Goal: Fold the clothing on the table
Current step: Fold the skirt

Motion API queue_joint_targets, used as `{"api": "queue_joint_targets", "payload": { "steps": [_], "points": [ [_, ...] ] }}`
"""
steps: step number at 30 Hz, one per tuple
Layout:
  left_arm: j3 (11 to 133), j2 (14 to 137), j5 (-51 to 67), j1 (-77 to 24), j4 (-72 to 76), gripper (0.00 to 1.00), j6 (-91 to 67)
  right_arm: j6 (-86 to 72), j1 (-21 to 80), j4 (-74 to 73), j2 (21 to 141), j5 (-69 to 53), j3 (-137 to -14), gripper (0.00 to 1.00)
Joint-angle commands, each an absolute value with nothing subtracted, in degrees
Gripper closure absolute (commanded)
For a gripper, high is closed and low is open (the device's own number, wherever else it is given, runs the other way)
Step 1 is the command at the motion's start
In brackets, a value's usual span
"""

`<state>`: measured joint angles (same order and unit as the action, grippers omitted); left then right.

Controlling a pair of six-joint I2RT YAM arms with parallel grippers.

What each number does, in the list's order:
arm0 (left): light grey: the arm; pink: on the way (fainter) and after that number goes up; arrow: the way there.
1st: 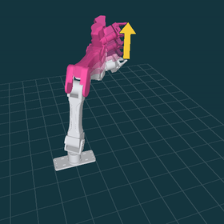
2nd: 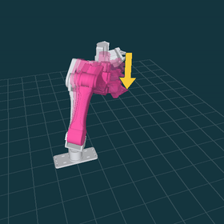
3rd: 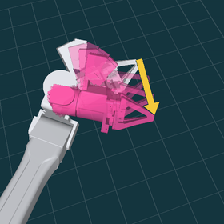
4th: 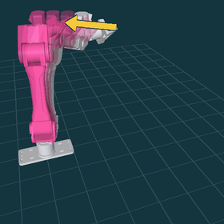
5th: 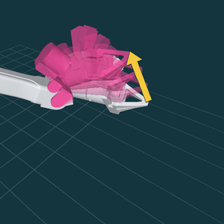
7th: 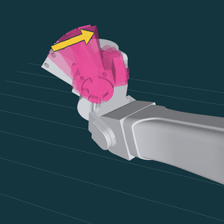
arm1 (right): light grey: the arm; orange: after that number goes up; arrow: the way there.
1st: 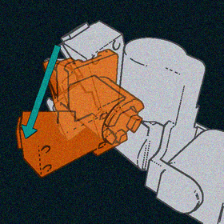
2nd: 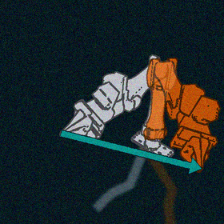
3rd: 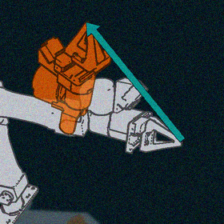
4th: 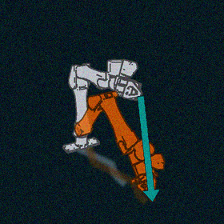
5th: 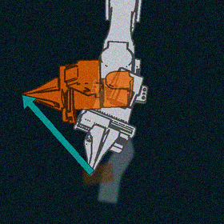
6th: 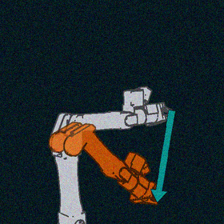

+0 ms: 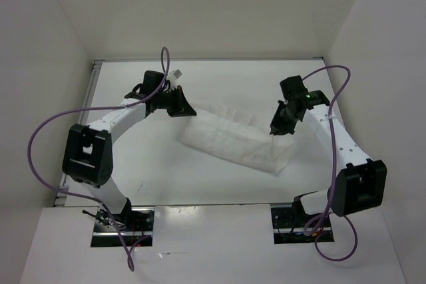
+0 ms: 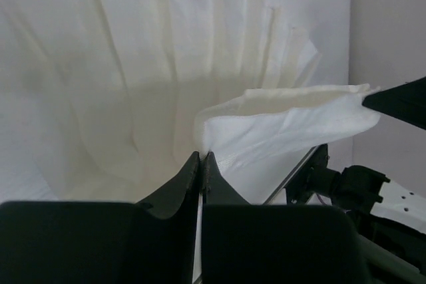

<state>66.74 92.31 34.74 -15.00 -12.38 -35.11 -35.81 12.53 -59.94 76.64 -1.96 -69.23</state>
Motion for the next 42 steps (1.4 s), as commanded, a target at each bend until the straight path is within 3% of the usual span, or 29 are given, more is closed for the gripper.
{"api": "queue_joint_targets", "payload": {
  "steps": [1, 22, 33, 34, 35, 36, 37, 38, 41, 42],
  "points": [
    [72.6, 97.9, 33.8, -15.5, -9.6, 1.00, -32.6, -36.2, 11.6, -56.4, 78.7, 1.8, -69.4, 1.00],
    [89.7, 116.0, 30.1, -16.6, -9.1, 1.00, -32.6, -39.1, 8.6, -51.2, 89.4, 15.0, -72.8, 1.00],
    [110.3, 131.8, 29.0, -18.7, -11.5, 1.00, -33.7, -41.9, 5.1, -49.0, 93.9, 21.4, -73.3, 1.00],
    [111.8, 133.0, 28.5, -19.3, -11.5, 0.97, -33.7, -42.5, 5.1, -49.0, 94.0, 22.4, -73.3, 1.00],
    [113.5, 134.5, 27.9, -19.3, -9.9, 0.76, -34.4, -43.3, 5.1, -49.0, 94.5, 24.8, -73.3, 0.95],
    [113.6, 134.5, 25.7, -19.3, -8.5, 0.62, -34.5, -45.0, 5.1, -49.0, 94.5, 26.2, -73.3, 0.76],
    [113.6, 134.5, 24.0, -19.3, -6.8, 0.46, -36.3, -45.7, 5.1, -49.0, 93.8, 27.3, -74.0, 0.67],
    [113.6, 134.5, 22.3, -19.3, -6.8, 0.21, -36.3, -46.4, 5.1, -49.7, 93.2, 28.5, -74.5, 0.57],
    [112.9, 130.1, 18.4, -18.8, -7.3, 0.17, -35.3, -47.5, 6.6, -52.4, 89.6, 34.0, -76.0, 0.51],
    [110.3, 128.5, 15.5, -18.3, -7.3, 0.00, -34.8, -47.5, 8.0, -53.7, 88.0, 34.0, -77.1, 0.50]
  ]
}}
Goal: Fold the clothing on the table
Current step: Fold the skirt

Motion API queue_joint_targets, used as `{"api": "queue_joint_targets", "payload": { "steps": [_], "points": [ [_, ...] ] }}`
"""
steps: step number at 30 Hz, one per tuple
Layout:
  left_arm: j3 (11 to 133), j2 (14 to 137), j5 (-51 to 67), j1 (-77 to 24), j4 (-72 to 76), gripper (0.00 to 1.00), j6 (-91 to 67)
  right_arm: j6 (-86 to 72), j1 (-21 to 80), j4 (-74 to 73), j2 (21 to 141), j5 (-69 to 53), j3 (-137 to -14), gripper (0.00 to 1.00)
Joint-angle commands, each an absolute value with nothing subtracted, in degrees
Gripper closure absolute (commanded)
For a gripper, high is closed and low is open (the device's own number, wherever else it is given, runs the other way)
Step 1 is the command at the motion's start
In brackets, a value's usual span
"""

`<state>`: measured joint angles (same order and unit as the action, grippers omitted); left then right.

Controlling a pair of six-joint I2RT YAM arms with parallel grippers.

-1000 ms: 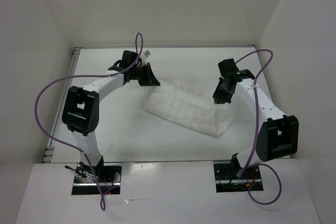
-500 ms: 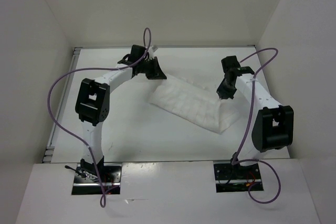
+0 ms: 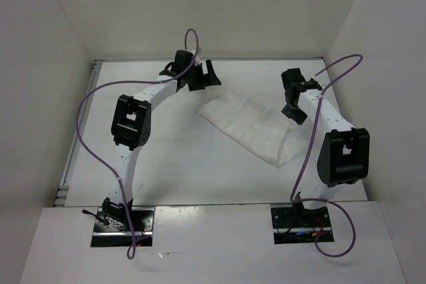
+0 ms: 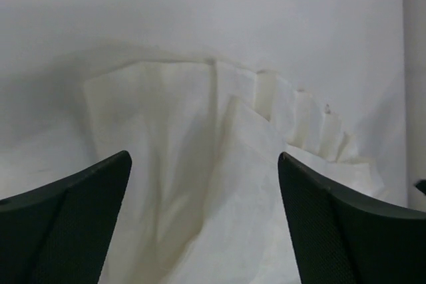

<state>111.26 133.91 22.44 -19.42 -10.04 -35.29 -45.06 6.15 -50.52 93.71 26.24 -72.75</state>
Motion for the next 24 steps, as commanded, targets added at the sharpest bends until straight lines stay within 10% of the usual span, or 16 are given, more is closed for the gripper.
{"api": "queue_joint_targets", "payload": {
  "steps": [1, 24],
  "points": [
    [108.6, 125.4, 14.5, -17.8, -7.3, 0.00, -34.2, -46.2, 8.9, -53.7, 88.0, 34.0, -77.9, 0.50],
    [71.4, 103.5, 22.2, -15.4, -1.0, 0.00, -34.3, -40.8, 12.5, -50.6, 103.2, 16.1, -70.8, 0.63]
  ]
}}
